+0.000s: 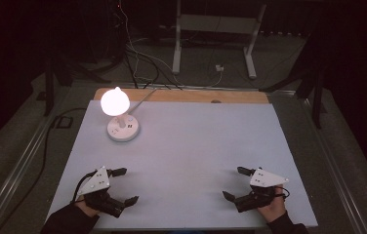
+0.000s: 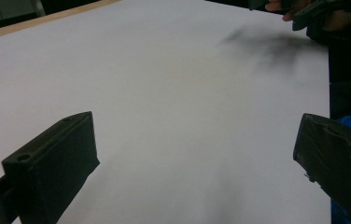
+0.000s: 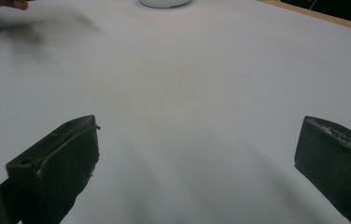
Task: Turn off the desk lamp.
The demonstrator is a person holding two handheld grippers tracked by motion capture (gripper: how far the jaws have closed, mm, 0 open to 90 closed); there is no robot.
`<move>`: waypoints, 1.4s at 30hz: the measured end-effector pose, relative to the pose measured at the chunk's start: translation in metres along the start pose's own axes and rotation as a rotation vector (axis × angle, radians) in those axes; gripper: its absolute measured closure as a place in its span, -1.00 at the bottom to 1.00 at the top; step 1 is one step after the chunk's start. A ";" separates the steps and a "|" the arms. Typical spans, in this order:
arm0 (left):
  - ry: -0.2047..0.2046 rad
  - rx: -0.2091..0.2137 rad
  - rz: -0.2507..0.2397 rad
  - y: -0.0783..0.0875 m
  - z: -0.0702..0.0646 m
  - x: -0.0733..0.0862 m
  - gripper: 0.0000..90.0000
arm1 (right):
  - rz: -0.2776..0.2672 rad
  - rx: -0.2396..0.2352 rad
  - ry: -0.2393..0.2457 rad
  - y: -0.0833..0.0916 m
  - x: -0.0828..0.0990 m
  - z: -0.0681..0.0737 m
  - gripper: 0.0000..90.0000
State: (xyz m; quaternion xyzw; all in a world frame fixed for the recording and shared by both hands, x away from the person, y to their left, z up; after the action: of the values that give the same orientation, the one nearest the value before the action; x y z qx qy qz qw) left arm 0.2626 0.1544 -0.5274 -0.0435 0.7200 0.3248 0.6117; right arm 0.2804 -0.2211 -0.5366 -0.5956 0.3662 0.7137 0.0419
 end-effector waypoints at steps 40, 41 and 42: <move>-0.036 0.077 -0.008 -0.006 -0.026 -0.026 -0.99 | -0.072 0.047 0.012 0.008 -0.013 0.000 -1.00; -0.030 0.079 -0.012 -0.006 -0.026 -0.029 -0.99 | -0.073 0.045 0.014 0.008 -0.014 0.000 -1.00; -0.030 0.079 -0.012 -0.006 -0.026 -0.029 -0.99 | -0.073 0.045 0.014 0.008 -0.014 0.000 -1.00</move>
State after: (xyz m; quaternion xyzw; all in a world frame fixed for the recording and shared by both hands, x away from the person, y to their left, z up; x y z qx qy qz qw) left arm 0.2509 0.1263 -0.5027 -0.0188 0.7229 0.2928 0.6255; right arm 0.2801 -0.2213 -0.5209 -0.6124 0.3606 0.6991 0.0790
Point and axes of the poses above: each handheld gripper's, and its own axes: y roughly backward along the jaws, x roughly out of its underside, z roughly to its left, the point moved 7 cm from there along -y, roughly forward along the jaws, and after that the axes turned 2 degrees about -x, right-handed, at the moved point
